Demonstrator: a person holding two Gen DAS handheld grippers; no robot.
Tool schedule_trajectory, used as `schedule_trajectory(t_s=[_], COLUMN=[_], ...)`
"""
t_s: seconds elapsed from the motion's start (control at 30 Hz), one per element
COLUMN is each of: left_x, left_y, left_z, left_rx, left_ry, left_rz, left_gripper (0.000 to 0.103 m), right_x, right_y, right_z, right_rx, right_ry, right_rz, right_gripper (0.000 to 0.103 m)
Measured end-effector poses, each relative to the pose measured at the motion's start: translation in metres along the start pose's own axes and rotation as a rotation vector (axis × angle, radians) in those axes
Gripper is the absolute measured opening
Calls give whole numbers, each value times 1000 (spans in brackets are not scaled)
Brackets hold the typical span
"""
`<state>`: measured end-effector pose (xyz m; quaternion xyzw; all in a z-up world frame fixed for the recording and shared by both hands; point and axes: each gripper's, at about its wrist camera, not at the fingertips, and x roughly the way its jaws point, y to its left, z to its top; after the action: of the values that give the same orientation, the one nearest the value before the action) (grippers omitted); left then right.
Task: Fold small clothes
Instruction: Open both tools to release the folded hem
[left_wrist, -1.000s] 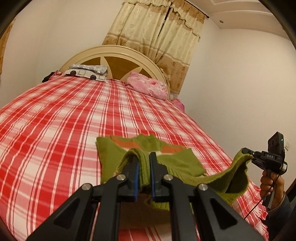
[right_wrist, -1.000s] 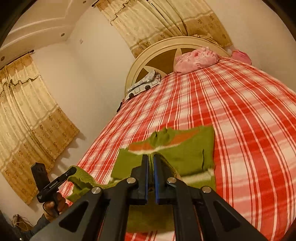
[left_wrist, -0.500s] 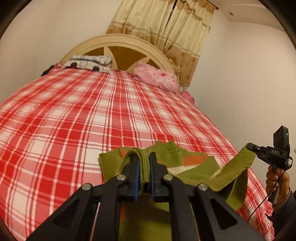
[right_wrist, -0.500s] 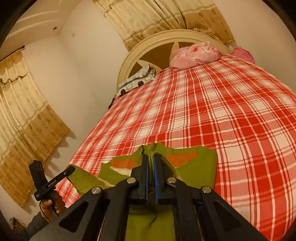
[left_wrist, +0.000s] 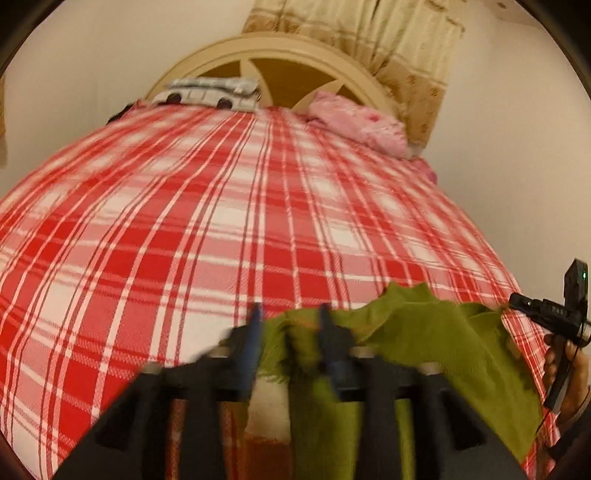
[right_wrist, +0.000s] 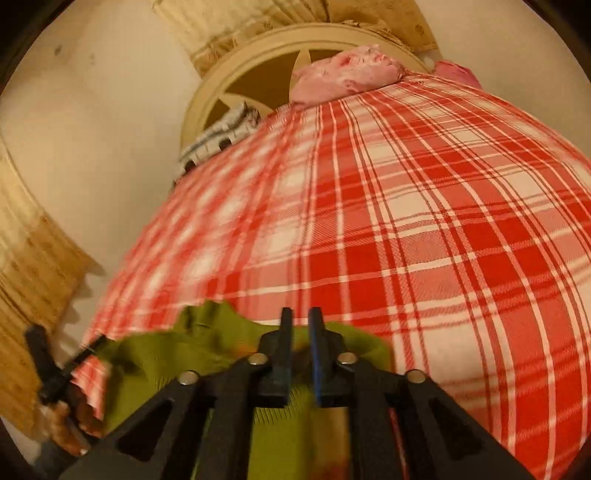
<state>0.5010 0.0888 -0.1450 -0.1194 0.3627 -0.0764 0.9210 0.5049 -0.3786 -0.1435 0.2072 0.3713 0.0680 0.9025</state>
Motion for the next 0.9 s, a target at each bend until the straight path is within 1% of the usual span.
schedule_trajectory(t_s=[0.03, 0.07, 0.1, 0.17, 0.2, 0.23, 0.3, 0.4, 0.43, 0.5, 0.53, 0.57, 0.6, 0.67, 0.7, 0.73, 0.77, 0.83, 0.9], left_x=[-5, -9, -13, -23, -27, -32, -34, -34, -31, -25, -22, -22, -23, -28, -29, -32, -33, -36, -39], left_y=[0, 0, -1, -5, -6, -7, -8, -9, -7, -2, 3, 6, 10, 13, 12, 11, 9, 7, 7], left_z=[-2, -3, -6, -15, -20, -27, -38, -55, -59, -66, -70, -74, -75, -76, -76, -77, -80, -83, -87], left_rx=[-2, 5, 19, 53, 63, 78, 103, 140, 140, 117, 98, 85, 67, 48, 53, 69, 81, 93, 91], left_ry=[-18, -35, -41, -30, -32, -29, -15, 9, 24, 61, 76, 80, 81, 84, 85, 86, 87, 86, 85], left_rz=[3, 8, 11, 24, 31, 47, 83, 149, 163, 188, 196, 194, 189, 176, 176, 179, 179, 176, 183], left_gripper=[61, 61, 61, 61, 63, 68, 74, 74, 74, 74, 74, 75, 76, 76, 76, 76, 76, 76, 76], right_x=[2, 3, 0, -8, -14, -20, -35, -52, -54, -53, -50, -43, -37, -21, -19, -18, -20, -37, -50], right_y=[-2, -3, -4, -1, 1, 3, 6, 23, 30, 40, 41, 38, 32, 11, 5, -3, -6, 2, 23], right_z=[-2, -4, -8, -15, -21, -26, -40, -64, -73, -85, -89, -93, -95, -92, -89, -86, -83, -74, -68], right_rx=[6, 11, 11, -16, -31, -42, -66, -135, -171, -228, -244, -239, -216, -129, -109, -82, -68, -71, -125], right_ry=[8, 12, 5, 12, 12, 15, 29, 45, 61, 84, 110, 151, 170, 221, 225, 232, 220, 147, 76], right_rz=[3, 19, 43, 49, 47, 47, 55, 139, 138, 92, 97, 111, 92, 17, -19, -96, -141, -108, -97], right_gripper=[65, 93, 93, 93, 93, 93, 93, 93, 93, 93, 93, 93, 93, 93, 93, 93, 93, 93, 93])
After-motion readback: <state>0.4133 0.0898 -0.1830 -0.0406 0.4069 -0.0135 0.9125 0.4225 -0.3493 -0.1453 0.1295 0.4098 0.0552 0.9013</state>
